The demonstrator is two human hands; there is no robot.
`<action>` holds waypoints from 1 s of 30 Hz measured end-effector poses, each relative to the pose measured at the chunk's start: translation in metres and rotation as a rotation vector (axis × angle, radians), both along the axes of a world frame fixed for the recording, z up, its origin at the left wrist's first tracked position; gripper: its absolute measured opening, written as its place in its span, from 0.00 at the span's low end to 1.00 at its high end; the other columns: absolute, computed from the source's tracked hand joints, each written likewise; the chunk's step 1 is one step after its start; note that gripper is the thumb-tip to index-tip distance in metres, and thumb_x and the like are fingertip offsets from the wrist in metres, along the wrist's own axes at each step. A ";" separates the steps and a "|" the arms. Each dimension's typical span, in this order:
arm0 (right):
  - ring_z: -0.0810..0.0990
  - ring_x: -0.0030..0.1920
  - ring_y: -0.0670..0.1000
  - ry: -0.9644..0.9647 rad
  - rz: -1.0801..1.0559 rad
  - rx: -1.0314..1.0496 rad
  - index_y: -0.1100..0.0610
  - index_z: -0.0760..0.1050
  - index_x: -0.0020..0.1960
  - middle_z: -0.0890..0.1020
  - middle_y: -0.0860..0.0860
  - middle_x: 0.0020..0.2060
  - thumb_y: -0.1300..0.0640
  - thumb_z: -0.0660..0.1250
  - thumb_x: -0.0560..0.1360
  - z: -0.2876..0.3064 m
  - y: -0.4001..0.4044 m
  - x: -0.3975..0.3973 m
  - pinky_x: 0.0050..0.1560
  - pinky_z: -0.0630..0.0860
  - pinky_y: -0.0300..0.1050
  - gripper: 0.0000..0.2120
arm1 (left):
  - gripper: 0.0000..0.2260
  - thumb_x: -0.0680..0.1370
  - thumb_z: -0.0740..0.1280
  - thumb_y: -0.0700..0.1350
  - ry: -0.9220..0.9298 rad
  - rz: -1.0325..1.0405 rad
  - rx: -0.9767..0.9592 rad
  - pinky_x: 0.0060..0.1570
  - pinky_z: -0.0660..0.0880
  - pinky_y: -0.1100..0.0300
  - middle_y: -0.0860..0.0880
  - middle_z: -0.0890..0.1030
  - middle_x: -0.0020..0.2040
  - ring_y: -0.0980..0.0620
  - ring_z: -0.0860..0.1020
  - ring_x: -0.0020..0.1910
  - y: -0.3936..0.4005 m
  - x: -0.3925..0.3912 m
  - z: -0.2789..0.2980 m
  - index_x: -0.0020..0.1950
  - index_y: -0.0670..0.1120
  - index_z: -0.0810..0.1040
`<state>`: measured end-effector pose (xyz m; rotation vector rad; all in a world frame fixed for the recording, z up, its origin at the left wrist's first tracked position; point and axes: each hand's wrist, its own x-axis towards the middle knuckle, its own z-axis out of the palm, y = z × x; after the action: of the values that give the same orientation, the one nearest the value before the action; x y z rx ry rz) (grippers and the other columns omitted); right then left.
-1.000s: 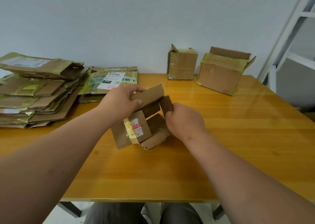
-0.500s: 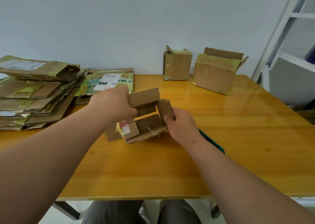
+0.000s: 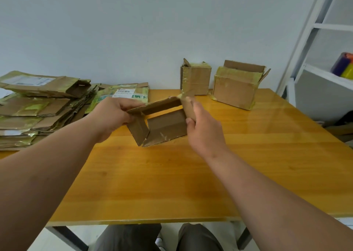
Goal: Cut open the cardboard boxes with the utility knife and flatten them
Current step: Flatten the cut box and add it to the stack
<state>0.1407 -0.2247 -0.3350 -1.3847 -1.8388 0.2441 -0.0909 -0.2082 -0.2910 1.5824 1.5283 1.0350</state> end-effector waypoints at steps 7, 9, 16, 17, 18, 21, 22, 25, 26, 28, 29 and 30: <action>0.66 0.66 0.52 -0.436 0.113 -0.084 0.44 0.74 0.69 0.70 0.48 0.62 0.58 0.61 0.77 -0.019 -0.015 -0.007 0.66 0.55 0.55 0.22 | 0.16 0.75 0.71 0.40 0.587 -0.014 -0.065 0.63 0.68 0.55 0.55 0.73 0.67 0.53 0.71 0.61 -0.026 -0.035 -0.031 0.55 0.60 0.81; 0.58 0.74 0.53 -0.529 0.192 -0.168 0.45 0.74 0.69 0.64 0.48 0.74 0.57 0.61 0.76 -0.025 -0.018 -0.012 0.73 0.50 0.59 0.23 | 0.20 0.73 0.73 0.52 0.839 -0.118 -0.183 0.66 0.66 0.54 0.56 0.67 0.72 0.52 0.68 0.67 -0.036 -0.038 -0.034 0.65 0.59 0.76; 0.71 0.65 0.50 -0.618 0.241 -0.396 0.48 0.73 0.56 0.76 0.46 0.59 0.41 0.52 0.80 -0.033 -0.010 -0.031 0.75 0.51 0.59 0.17 | 0.24 0.80 0.56 0.62 1.051 -0.136 -0.193 0.70 0.64 0.51 0.52 0.59 0.78 0.49 0.63 0.73 -0.035 -0.019 -0.042 0.73 0.52 0.68; 0.73 0.61 0.50 -0.595 0.229 -0.384 0.48 0.72 0.52 0.76 0.45 0.54 0.43 0.50 0.82 -0.031 -0.008 -0.033 0.74 0.53 0.59 0.15 | 0.24 0.81 0.56 0.61 1.063 -0.127 -0.168 0.71 0.64 0.50 0.52 0.58 0.78 0.48 0.62 0.74 -0.031 -0.014 -0.044 0.74 0.52 0.65; 0.74 0.58 0.50 -0.571 0.218 -0.368 0.48 0.72 0.51 0.77 0.45 0.52 0.46 0.50 0.83 -0.029 -0.005 -0.033 0.73 0.55 0.59 0.13 | 0.26 0.80 0.57 0.60 1.062 -0.136 -0.166 0.72 0.62 0.49 0.52 0.55 0.79 0.48 0.60 0.75 -0.027 -0.009 -0.048 0.76 0.52 0.61; 0.73 0.64 0.54 -0.527 0.213 -0.372 0.48 0.67 0.69 0.75 0.49 0.65 0.52 0.58 0.81 -0.030 0.004 -0.031 0.69 0.65 0.56 0.16 | 0.35 0.79 0.53 0.66 1.089 -0.254 -0.281 0.76 0.50 0.47 0.52 0.42 0.80 0.47 0.45 0.79 -0.018 -0.001 -0.067 0.80 0.53 0.44; 0.69 0.69 0.55 -0.547 0.231 -0.391 0.48 0.61 0.75 0.70 0.50 0.71 0.52 0.59 0.81 -0.031 0.005 -0.031 0.70 0.65 0.55 0.23 | 0.36 0.79 0.50 0.67 1.108 -0.282 -0.309 0.76 0.46 0.47 0.51 0.39 0.80 0.48 0.41 0.78 -0.016 -0.001 -0.075 0.80 0.53 0.39; 0.50 0.78 0.56 -0.741 0.268 -0.402 0.47 0.49 0.81 0.48 0.48 0.80 0.48 0.51 0.83 -0.038 0.012 -0.029 0.77 0.49 0.57 0.28 | 0.36 0.78 0.47 0.68 1.106 -0.301 -0.344 0.75 0.41 0.47 0.52 0.34 0.78 0.48 0.35 0.77 -0.012 -0.005 -0.083 0.78 0.54 0.35; 0.43 0.79 0.55 -0.790 0.273 -0.417 0.47 0.47 0.81 0.43 0.47 0.80 0.47 0.48 0.83 -0.041 0.014 -0.028 0.78 0.43 0.57 0.28 | 0.36 0.78 0.48 0.68 1.102 -0.313 -0.360 0.75 0.40 0.47 0.52 0.33 0.78 0.48 0.34 0.77 -0.011 -0.005 -0.083 0.78 0.54 0.34; 0.35 0.79 0.50 -0.832 0.293 -0.460 0.47 0.41 0.81 0.37 0.45 0.80 0.46 0.42 0.84 -0.045 0.018 -0.027 0.77 0.34 0.59 0.27 | 0.36 0.79 0.49 0.67 1.096 -0.332 -0.391 0.76 0.39 0.47 0.52 0.32 0.78 0.48 0.33 0.77 -0.008 -0.006 -0.080 0.78 0.54 0.34; 0.33 0.78 0.49 -0.835 0.301 -0.481 0.47 0.39 0.81 0.35 0.44 0.79 0.46 0.41 0.84 -0.046 0.019 -0.027 0.77 0.33 0.60 0.27 | 0.36 0.79 0.49 0.67 1.086 -0.340 -0.400 0.76 0.39 0.47 0.52 0.32 0.78 0.48 0.33 0.77 -0.007 -0.006 -0.078 0.78 0.54 0.34; 0.32 0.78 0.48 -0.836 0.308 -0.498 0.46 0.38 0.81 0.35 0.43 0.79 0.46 0.41 0.84 -0.047 0.020 -0.027 0.76 0.32 0.60 0.27 | 0.35 0.80 0.50 0.65 1.058 -0.342 -0.407 0.75 0.39 0.47 0.52 0.33 0.78 0.48 0.34 0.77 -0.007 -0.006 -0.077 0.78 0.54 0.35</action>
<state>0.1137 -0.2050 -0.3816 -1.6794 -2.8366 0.3254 -0.0974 -0.2149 -0.3676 2.0775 1.8141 -0.4027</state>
